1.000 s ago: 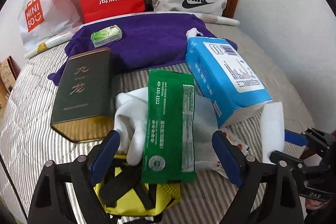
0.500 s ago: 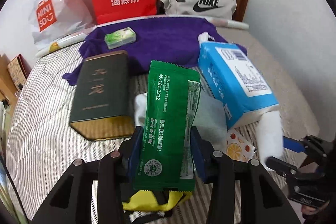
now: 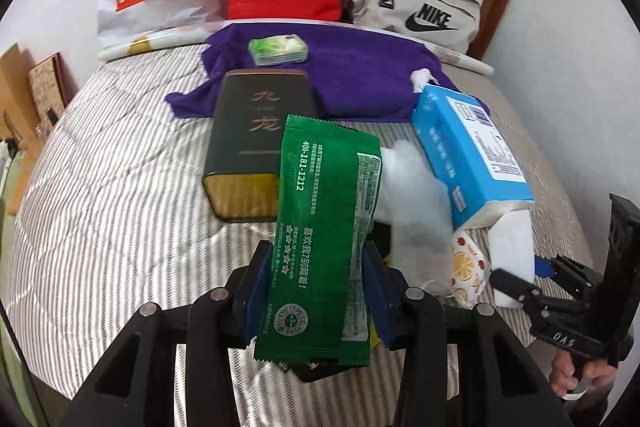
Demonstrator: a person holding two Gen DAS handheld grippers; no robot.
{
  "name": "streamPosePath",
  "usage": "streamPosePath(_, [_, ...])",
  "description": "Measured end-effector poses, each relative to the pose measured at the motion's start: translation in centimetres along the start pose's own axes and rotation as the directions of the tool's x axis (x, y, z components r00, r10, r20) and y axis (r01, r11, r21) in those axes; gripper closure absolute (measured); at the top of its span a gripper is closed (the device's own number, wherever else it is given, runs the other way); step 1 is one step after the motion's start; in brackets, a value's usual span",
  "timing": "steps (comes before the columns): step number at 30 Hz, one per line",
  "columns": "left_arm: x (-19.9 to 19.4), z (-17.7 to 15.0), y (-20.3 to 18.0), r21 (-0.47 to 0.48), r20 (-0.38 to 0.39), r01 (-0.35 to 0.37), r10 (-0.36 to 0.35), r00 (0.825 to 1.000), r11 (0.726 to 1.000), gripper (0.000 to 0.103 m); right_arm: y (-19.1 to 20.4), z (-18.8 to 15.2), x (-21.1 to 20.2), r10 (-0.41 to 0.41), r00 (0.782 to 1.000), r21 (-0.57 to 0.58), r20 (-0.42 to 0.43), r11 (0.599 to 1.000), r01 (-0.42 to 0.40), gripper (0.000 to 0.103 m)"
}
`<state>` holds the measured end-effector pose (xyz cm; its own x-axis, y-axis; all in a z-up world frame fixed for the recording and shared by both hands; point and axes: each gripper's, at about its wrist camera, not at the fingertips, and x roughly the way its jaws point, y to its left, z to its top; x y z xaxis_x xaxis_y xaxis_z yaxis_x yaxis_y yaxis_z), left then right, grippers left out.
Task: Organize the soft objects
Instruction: 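Carry the sachet with the left gripper while the right gripper carries the sponge to the purple towel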
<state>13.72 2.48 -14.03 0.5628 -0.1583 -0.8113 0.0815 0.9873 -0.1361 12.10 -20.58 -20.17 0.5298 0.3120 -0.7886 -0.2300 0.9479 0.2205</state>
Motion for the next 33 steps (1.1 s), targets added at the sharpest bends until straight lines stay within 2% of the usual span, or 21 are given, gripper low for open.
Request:
streamPosePath(3, [-0.4, -0.2, 0.7, -0.013, 0.002, -0.003, 0.003, 1.0, 1.0, 0.061, 0.6, 0.1, -0.3, 0.003, 1.0, -0.016, 0.019, 1.0, -0.003, 0.052])
streamPosePath(17, [-1.7, 0.3, 2.5, -0.065, 0.013, 0.012, -0.011, 1.0, 0.998, 0.061, 2.8, 1.5, -4.6, 0.002, 0.995, -0.115, 0.099, 0.993, 0.009, 0.052])
streamPosePath(25, [-2.3, 2.3, 3.2, -0.076, 0.028, 0.022, -0.02, 0.999, 0.997, 0.061, 2.9, 4.6, -6.3, 0.017, 0.99, -0.142, 0.141, 0.99, 0.003, 0.052])
streamPosePath(33, [-1.9, 5.7, 3.4, -0.078, 0.033, 0.037, -0.035, 0.999, 0.996, 0.061, 2.5, 8.6, -6.9, 0.019, 0.982, -0.148, 0.187, 0.989, 0.009, 0.052])
